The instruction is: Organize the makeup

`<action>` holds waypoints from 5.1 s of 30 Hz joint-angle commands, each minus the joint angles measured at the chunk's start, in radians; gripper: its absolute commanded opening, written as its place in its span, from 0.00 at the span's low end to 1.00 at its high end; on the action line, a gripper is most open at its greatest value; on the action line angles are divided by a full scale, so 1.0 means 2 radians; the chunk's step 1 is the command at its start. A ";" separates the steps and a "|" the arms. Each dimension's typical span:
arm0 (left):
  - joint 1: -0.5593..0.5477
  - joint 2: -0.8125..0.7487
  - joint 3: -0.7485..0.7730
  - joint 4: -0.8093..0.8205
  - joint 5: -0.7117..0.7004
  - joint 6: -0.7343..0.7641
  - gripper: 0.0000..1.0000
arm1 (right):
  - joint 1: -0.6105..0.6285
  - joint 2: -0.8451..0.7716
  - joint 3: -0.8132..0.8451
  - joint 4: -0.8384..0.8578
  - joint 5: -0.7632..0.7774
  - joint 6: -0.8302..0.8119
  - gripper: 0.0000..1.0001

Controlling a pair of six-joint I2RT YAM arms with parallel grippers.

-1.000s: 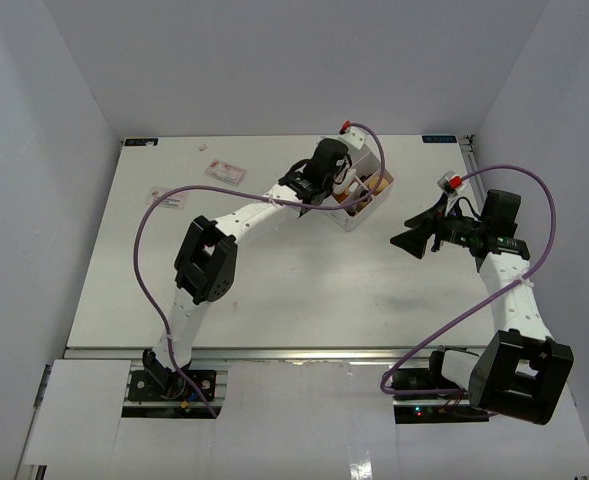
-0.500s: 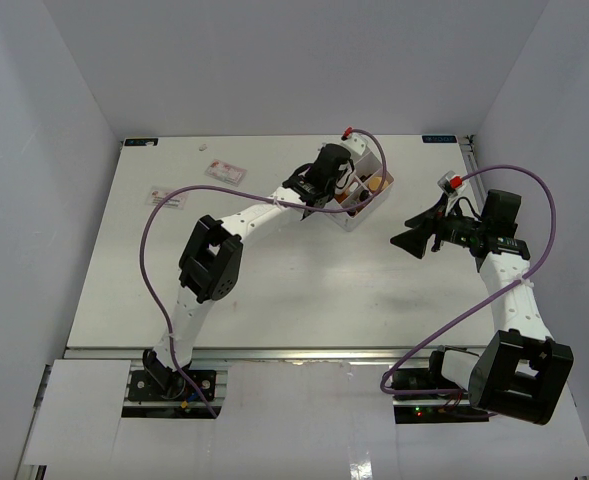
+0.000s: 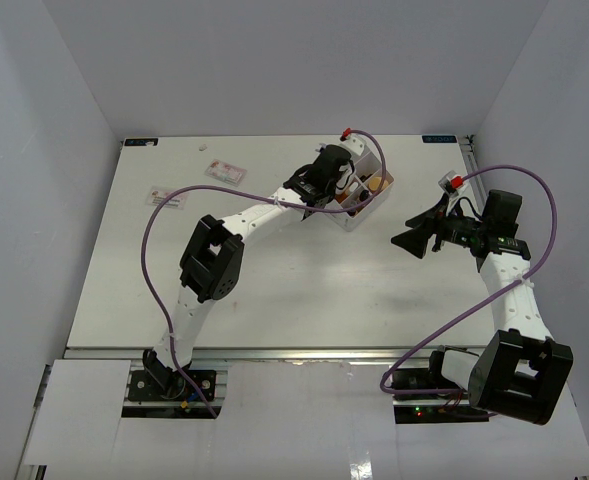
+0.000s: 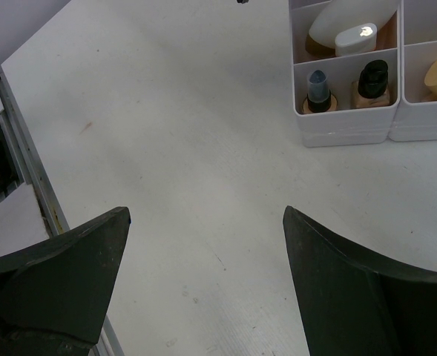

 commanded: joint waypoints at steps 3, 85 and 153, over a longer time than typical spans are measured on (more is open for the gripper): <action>-0.002 -0.004 0.005 0.006 -0.006 -0.007 0.17 | -0.004 0.000 -0.003 0.003 -0.011 -0.005 0.90; 0.489 0.081 0.106 -0.389 0.258 -0.605 0.98 | -0.009 -0.006 -0.004 0.001 -0.010 -0.014 0.90; 0.477 -0.109 -0.182 -0.304 0.305 -0.525 0.98 | -0.009 -0.019 -0.007 0.001 -0.025 -0.012 0.90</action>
